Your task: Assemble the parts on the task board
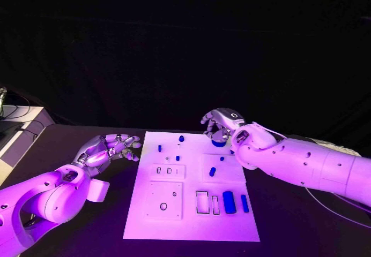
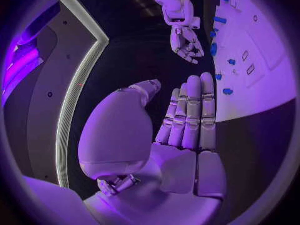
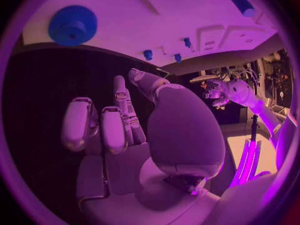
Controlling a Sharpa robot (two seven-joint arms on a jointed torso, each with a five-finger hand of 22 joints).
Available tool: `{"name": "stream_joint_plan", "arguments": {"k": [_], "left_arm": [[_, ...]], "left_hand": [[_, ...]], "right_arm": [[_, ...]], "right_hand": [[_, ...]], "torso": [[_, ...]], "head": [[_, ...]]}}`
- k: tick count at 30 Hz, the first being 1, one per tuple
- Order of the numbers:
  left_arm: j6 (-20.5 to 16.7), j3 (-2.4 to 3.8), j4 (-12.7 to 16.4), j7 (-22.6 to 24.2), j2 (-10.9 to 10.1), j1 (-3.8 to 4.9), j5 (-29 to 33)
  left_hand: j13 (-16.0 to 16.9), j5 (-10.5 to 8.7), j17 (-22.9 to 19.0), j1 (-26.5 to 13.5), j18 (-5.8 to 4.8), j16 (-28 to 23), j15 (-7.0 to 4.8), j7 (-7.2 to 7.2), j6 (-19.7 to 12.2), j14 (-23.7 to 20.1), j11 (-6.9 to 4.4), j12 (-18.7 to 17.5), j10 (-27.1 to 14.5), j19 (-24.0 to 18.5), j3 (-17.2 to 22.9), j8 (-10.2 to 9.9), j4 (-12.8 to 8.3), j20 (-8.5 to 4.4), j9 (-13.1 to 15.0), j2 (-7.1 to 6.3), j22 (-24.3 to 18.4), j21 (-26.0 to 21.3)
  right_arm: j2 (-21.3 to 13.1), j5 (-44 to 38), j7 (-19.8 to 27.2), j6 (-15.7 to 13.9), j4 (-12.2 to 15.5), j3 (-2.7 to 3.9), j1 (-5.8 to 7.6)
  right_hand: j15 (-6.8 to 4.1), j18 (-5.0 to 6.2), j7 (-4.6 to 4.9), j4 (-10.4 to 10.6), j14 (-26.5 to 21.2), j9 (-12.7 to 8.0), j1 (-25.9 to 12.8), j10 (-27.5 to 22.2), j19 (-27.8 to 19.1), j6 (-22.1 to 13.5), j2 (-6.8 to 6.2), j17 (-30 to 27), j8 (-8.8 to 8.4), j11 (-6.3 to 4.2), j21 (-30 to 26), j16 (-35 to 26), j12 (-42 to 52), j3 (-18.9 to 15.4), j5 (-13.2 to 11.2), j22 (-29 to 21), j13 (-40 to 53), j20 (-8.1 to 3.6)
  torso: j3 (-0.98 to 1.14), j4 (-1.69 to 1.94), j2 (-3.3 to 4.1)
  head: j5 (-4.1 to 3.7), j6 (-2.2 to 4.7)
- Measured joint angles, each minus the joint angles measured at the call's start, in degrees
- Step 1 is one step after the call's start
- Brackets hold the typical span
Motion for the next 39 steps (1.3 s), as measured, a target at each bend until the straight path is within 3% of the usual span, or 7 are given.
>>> {"name": "stream_joint_plan", "arguments": {"k": [4, 10, 13, 15, 22, 23, 39], "left_arm": [[0.04, 0.0, -0.02, 0.03, -0.14, 0.0, -0.09], [0.08, 0.0, -0.26, 0.05, -0.12, 0.0, -0.36], [0.11, 0.0, -0.38, 0.05, -0.03, -0.02, -0.48], [0.13, 0.0, -0.44, 0.05, 0.01, -0.03, -0.54], [0.19, 0.0, -0.68, 0.05, 0.16, -0.15, -0.73], [0.2, 0.0, -0.71, 0.05, 0.17, -0.16, -0.75], [0.29, -0.01, -0.94, 0.03, 0.22, -0.22, -0.94]], "left_hand": [[0.01, 0.0, 0.0, 0.0, 0.0, 0.22, 0.0, 0.0, 0.0, 0.0, 0.0, 0.0, 0.0, 0.0, 0.0, 0.0, 0.0, 0.0, 0.0, 0.0, 0.04, 0.0], [0.06, 0.0, 0.0, 0.0, 0.0, 0.23, 0.0, 0.0, 0.0, 0.0, 0.0, 0.0, 0.0, 0.0, 0.0, 0.0, 0.0, 0.0, 0.0, 0.0, 0.05, 0.0], [0.06, 0.0, 0.05, 0.0, 0.0, 0.23, 0.0, 0.0, 0.0, 0.0, 0.0, 0.0, 0.0, 0.0, -0.16, 0.0, -0.16, 0.0, 0.0, 0.0, 0.05, 0.0], [0.06, 0.0, 0.05, 0.0, 0.0, 0.23, 0.0, 0.0, 0.0, 0.0, 0.0, 0.0, 0.0, 0.0, -0.16, 0.0, -0.17, 0.0, 0.0, 0.0, 0.05, 0.0], [0.05, 0.0, 0.04, 0.0, 0.0, 0.22, 0.0, 0.0, 0.0, 0.01, 0.0, 0.0, 0.0, 0.0, -0.16, 0.0, -0.16, 0.0, -0.01, 0.0, 0.04, 0.0], [0.05, 0.0, 0.04, 0.0, 0.0, 0.22, 0.0, 0.0, 0.0, 0.01, 0.0, 0.0, 0.01, 0.0, -0.16, 0.0, -0.16, 0.0, -0.01, 0.0, 0.04, 0.0], [0.05, 0.0, 0.03, 0.0, 0.0, 0.22, -0.05, 0.0, 0.0, -0.04, 0.0, 0.0, 0.01, -0.07, -0.16, 0.0, -0.16, 0.08, 0.04, 0.0, 0.05, 0.06]], "right_arm": [[-3.08, 4.94, -0.45, 2.9, 1.16, 0.09, 0.5], [-5.27, 11.09, -1.43, 8.06, 1.26, 0.08, 0.68], [-5.61, 12.86, -1.96, 9.91, 0.83, 0.05, 0.69], [-5.58, 13.62, -2.32, 10.72, 0.36, 0.04, 0.68], [-4.23, 15.4, -3.77, 12.3, -1.78, -0.01, 0.41], [-4.0, 15.6, -3.97, 12.44, -2.1, -0.01, 0.35], [-1.53, 17.08, -4.97, 12.67, -4.46, -0.04, -0.04]], "right_hand": [[-0.03, 0.0, -0.18, 0.85, 0.02, 0.04, 0.55, -0.02, 0.33, -0.09, 0.54, 2.87, 0.0, -0.79, 1.35, 1.45, 20.38, -3.45, 0.62, 2.08, 21.22, -0.29], [0.61, -1.51, 0.51, 3.02, 0.02, 0.11, 1.31, 4.74, 2.44, -0.8, 1.31, 12.38, 0.0, -0.1, 5.27, 5.03, 47.17, -7.05, 1.99, 7.02, 49.62, 0.44], [0.91, -1.82, 0.67, 4.09, -0.11, 0.16, 1.59, 6.32, 2.56, -1.33, 1.59, 16.23, 0.37, 0.41, 7.58, 6.73, 56.11, -8.68, 2.45, 7.38, 58.31, 0.57], [1.04, -2.67, 0.86, 4.68, 0.03, 0.17, 1.61, 6.44, 2.65, -1.69, 1.6, 16.56, 0.52, 0.52, 8.72, 7.5, 59.77, -9.49, 2.65, 7.38, 59.3, 0.66], [1.45, -2.88, 1.17, 6.26, 0.03, 0.16, 2.2, 6.31, 2.63, -2.01, 2.19, 16.63, 0.96, 0.85, 11.76, 8.98, 67.13, -11.52, 3.76, 7.38, 59.51, 1.08], [1.45, -3.57, 1.34, 6.26, 0.03, 0.16, 2.2, 6.31, 2.63, -2.19, 2.2, 16.63, 0.96, 0.85, 12.03, 9.22, 67.71, -11.85, 3.88, 7.38, 59.51, 1.08], [1.97, -3.62, 1.44, 7.59, -0.06, 0.16, 2.5, 6.64, 2.63, -2.69, 2.5, 16.62, 1.41, 1.18, 13.95, 9.84, 70.22, -13.19, 4.56, 7.36, 59.49, 1.5]], "torso": [[0.15, -0.3, -0.13], [0.43, -0.55, -0.15], [0.57, -0.57, -0.15], [0.6, -0.57, -0.15], [0.64, -0.52, -0.02], [0.63, -0.48, -0.02], [0.4, -0.37, 0.04]], "head": [[0.05, 0.12], [0.09, 0.07], [0.08, -0.04], [0.12, -0.08], [0.2, -0.21], [0.17, -0.3], [0.14, -0.9]]}}
